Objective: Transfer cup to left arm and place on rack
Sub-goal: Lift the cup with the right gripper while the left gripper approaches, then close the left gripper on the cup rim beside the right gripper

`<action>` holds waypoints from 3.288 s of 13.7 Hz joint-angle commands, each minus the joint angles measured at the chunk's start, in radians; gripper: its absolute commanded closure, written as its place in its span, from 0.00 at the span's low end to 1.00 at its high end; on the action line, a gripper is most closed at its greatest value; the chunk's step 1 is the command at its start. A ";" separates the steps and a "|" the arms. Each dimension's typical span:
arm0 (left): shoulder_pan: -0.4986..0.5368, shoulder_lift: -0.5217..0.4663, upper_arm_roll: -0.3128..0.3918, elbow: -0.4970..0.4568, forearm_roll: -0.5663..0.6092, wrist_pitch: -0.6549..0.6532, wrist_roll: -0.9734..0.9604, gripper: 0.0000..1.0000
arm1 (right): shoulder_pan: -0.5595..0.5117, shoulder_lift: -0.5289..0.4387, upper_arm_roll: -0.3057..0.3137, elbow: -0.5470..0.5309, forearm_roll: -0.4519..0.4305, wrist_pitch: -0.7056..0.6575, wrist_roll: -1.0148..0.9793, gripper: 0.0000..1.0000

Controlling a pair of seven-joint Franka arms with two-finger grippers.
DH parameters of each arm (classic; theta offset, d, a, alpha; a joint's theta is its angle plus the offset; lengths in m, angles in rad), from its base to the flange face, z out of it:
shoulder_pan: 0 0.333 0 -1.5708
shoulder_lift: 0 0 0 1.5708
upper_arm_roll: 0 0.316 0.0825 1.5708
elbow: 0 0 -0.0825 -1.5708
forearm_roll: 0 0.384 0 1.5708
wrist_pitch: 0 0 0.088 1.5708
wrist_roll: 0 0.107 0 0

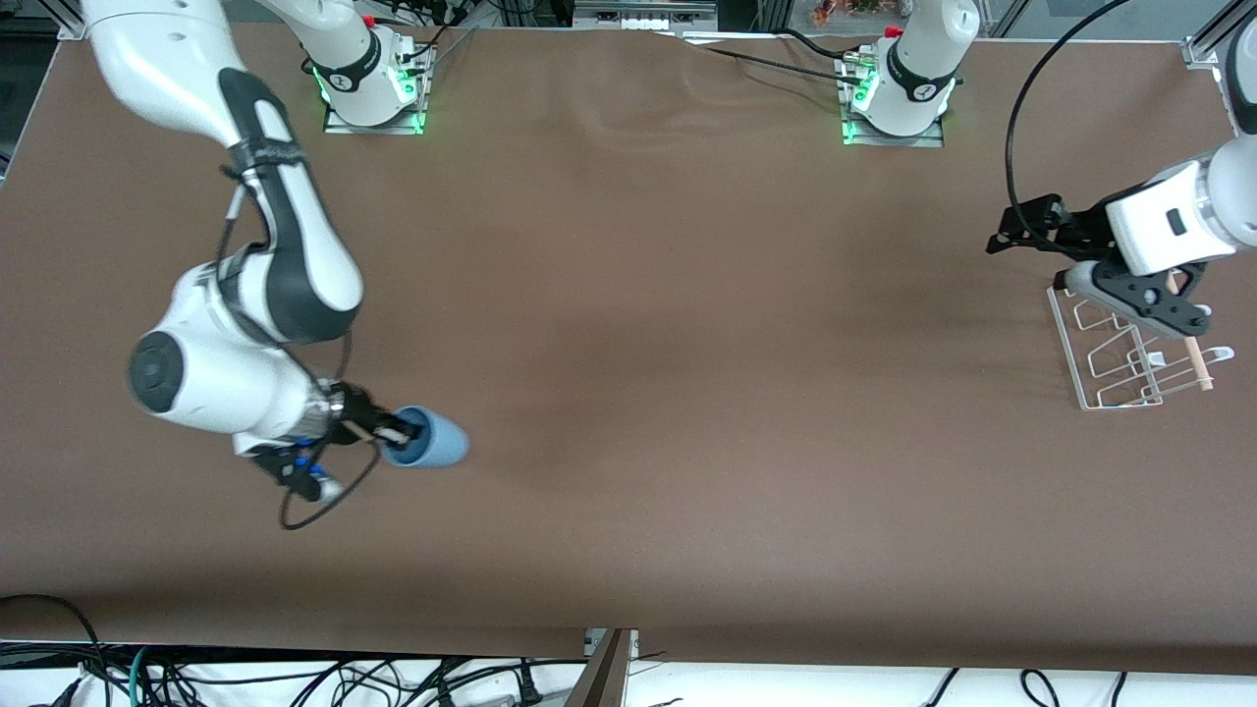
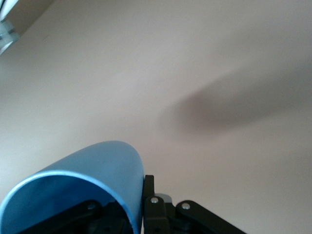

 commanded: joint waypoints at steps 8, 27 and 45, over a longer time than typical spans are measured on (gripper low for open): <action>0.016 0.003 -0.191 -0.058 -0.099 0.238 0.402 0.00 | 0.128 -0.006 0.265 0.130 0.290 0.263 0.498 1.00; 0.009 0.052 -0.399 -0.166 -0.076 0.667 0.916 0.00 | 0.316 0.019 0.259 0.146 0.286 0.509 0.547 1.00; 0.021 0.068 -0.402 -0.177 -0.085 0.729 0.895 1.00 | 0.291 -0.024 0.238 0.155 0.279 0.514 0.573 0.02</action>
